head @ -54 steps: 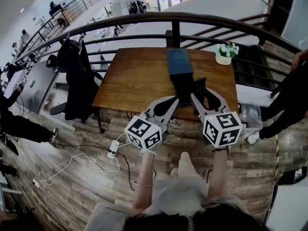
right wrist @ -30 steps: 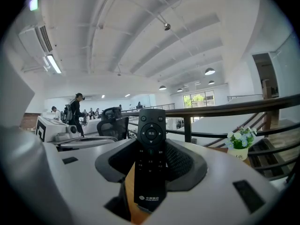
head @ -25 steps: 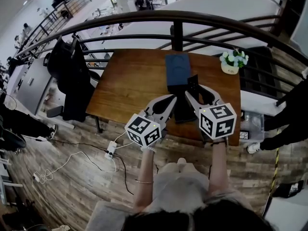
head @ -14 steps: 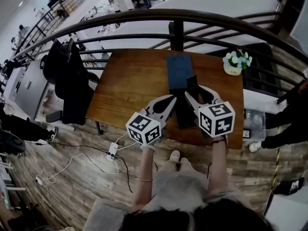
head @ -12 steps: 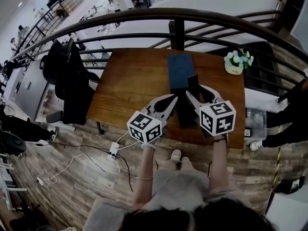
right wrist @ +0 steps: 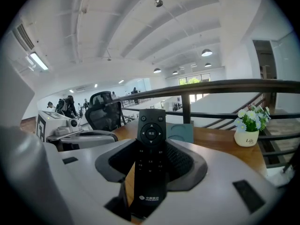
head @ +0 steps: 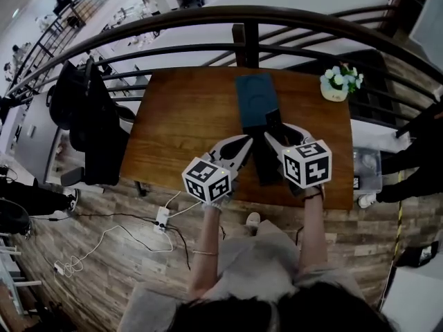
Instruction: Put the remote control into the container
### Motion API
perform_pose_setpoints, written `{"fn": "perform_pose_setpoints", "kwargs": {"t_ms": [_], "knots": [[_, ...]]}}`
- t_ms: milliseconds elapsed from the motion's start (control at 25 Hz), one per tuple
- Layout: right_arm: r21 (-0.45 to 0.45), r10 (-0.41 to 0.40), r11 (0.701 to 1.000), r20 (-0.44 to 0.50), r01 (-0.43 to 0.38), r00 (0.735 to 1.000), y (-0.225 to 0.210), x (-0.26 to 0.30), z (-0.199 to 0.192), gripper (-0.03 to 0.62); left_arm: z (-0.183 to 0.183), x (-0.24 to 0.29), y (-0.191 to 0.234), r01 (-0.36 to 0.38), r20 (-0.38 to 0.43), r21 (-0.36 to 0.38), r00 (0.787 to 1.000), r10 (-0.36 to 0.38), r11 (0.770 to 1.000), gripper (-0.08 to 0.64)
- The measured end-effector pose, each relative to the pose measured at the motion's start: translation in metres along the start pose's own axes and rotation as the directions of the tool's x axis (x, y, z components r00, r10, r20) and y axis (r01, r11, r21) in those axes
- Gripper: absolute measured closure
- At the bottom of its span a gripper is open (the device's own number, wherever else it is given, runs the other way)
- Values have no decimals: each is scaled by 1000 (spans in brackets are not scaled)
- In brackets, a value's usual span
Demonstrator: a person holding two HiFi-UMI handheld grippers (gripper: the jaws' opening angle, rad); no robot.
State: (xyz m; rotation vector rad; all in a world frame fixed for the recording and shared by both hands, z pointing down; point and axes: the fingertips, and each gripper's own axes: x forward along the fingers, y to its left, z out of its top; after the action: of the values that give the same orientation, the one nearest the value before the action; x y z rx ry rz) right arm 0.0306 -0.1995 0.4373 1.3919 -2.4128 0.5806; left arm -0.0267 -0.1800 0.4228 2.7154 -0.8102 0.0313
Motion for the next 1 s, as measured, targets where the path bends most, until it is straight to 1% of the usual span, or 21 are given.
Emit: {"fn": "perform_pose_setpoints", "kwargs": {"t_ms": [240, 520, 680, 840, 1000], "knots": [[13, 26, 1000, -61, -25, 998, -6, 16, -13, 390, -15, 4, 11, -14, -30, -37, 999, 13, 999, 557], [6, 56, 998, -158, -56, 986, -12, 32, -32, 390, -36, 10, 19, -49, -59, -101, 997, 44, 994, 556], [15, 78, 997, -217, -76, 973, -15, 41, -50, 390, -52, 13, 23, -66, -88, -130, 995, 55, 989, 556], [34, 105, 994, -279, -100, 955, -14, 49, -72, 390, -66, 13, 25, -75, -106, -173, 993, 57, 982, 555], [35, 119, 993, -331, -114, 936, -14, 57, -89, 390, -79, 15, 28, -87, -135, -188, 989, 62, 978, 556]]}}
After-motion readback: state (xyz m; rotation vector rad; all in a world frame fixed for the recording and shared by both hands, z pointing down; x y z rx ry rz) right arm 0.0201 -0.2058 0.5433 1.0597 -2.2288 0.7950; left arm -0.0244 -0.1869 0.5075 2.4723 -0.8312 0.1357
